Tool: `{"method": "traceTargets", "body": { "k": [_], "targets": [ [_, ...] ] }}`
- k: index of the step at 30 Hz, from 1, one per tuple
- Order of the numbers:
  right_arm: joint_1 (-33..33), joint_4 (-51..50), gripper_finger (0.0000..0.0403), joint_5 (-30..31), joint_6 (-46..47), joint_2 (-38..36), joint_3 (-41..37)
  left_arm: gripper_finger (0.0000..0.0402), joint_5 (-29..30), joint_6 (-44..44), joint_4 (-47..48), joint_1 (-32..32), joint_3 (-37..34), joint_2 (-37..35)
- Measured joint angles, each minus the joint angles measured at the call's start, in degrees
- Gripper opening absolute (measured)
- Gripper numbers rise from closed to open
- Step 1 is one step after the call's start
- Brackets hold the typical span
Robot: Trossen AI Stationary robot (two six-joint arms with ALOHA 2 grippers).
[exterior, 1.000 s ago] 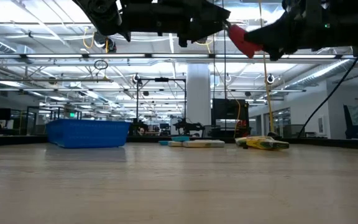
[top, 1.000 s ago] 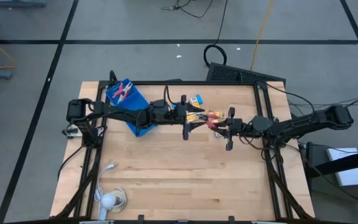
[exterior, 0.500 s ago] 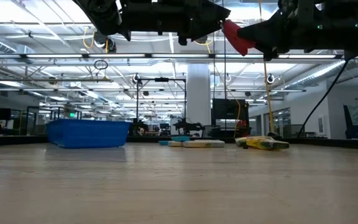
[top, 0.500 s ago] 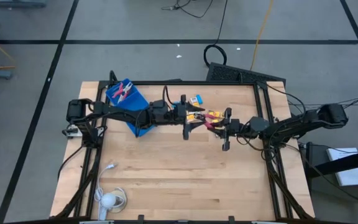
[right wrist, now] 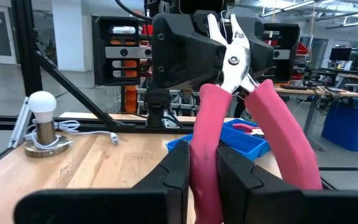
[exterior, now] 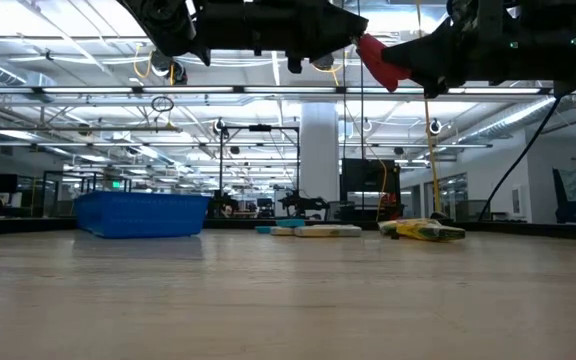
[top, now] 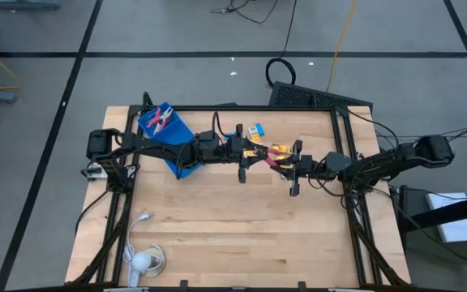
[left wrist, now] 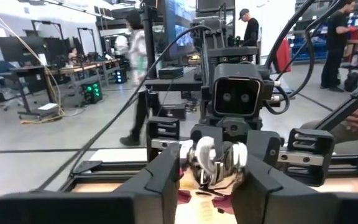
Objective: Pick & Place School Supplies
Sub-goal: Put the pink hole puncher into the top blue bin
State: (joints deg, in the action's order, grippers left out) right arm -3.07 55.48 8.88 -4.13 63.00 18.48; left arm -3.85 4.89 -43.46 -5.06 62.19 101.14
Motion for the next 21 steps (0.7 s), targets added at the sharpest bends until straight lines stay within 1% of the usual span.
{"method": "traceTargets", "body": {
  "k": [5,13,15,18,21],
  "targets": [
    [0.0,-0.3,0.0044,0.0,0.9,0.0,0.0,0.0102,0.3,-0.6,0.0,-0.1,0.0,0.0],
    [1.2,-1.9,0.0161,0.2,7.3,0.0,0.2,0.0107,3.2,-1.1,0.4,-0.2,0.0,-0.8],
    [1.7,-3.4,0.018,0.1,8.7,0.0,0.2,0.0105,3.9,-1.1,0.6,-0.2,0.0,-0.8],
    [2.4,-5.3,0.0201,0.0,9.9,-0.3,0.2,0.0103,6.7,-1.2,2.4,-0.3,0.0,-0.8],
    [2.9,-5.6,0.0214,0.0,9.9,-1.0,0.1,0.0104,6.9,-3.1,4.9,-1.2,0.0,-2.3]
  ]
}}
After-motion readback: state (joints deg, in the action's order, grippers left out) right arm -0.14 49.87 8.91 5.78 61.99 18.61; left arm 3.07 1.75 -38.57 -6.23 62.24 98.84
